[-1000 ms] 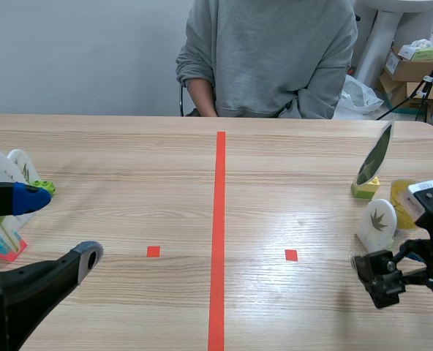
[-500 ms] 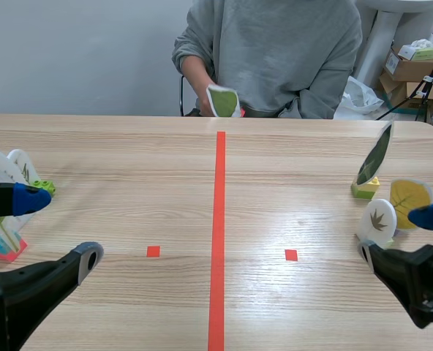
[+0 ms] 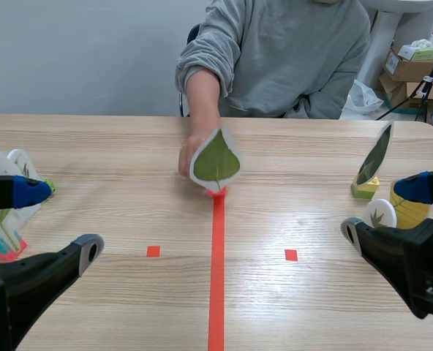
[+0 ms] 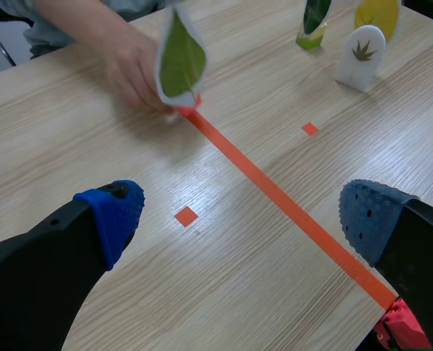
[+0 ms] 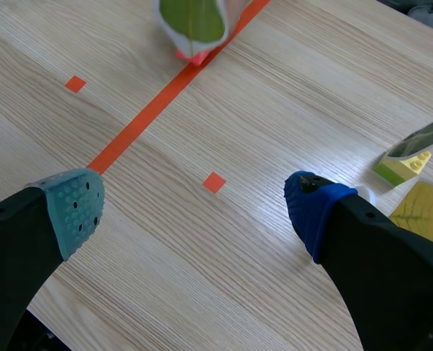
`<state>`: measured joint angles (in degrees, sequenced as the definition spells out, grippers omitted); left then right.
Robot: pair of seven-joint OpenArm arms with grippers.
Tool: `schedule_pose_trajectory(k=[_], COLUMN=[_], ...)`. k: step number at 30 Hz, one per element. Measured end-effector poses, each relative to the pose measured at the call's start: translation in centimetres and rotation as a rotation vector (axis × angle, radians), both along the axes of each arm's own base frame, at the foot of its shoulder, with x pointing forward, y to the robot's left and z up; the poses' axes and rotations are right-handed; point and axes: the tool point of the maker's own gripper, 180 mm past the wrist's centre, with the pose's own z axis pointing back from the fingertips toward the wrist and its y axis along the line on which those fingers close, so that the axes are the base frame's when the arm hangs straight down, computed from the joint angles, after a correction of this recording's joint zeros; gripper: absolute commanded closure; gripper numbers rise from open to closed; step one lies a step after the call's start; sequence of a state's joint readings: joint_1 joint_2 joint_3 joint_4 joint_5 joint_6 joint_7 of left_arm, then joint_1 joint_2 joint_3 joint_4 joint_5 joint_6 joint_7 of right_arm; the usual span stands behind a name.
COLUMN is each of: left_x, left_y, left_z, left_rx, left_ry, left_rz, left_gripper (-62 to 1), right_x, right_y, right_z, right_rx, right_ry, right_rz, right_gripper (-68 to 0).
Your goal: Do the leaf sorting experiment
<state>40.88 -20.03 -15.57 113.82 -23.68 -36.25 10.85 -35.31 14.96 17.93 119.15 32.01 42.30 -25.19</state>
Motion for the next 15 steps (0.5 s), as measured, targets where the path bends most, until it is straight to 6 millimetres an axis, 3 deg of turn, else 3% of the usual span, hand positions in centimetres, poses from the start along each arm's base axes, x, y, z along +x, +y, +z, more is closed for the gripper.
schedule_pose_trajectory(k=[15], left_x=[0.04], left_y=[0.00], left_z=[0.03], left_rx=[0.001], left_ry=[-0.001], left_rz=[0.000], left_gripper=[-57.2], right_x=[0.01], right_y=[-0.01], right_z=[0.00], right_rx=[0.000], right_ry=[0.000], right_rz=[-0.001], right_gripper=[-49.9])
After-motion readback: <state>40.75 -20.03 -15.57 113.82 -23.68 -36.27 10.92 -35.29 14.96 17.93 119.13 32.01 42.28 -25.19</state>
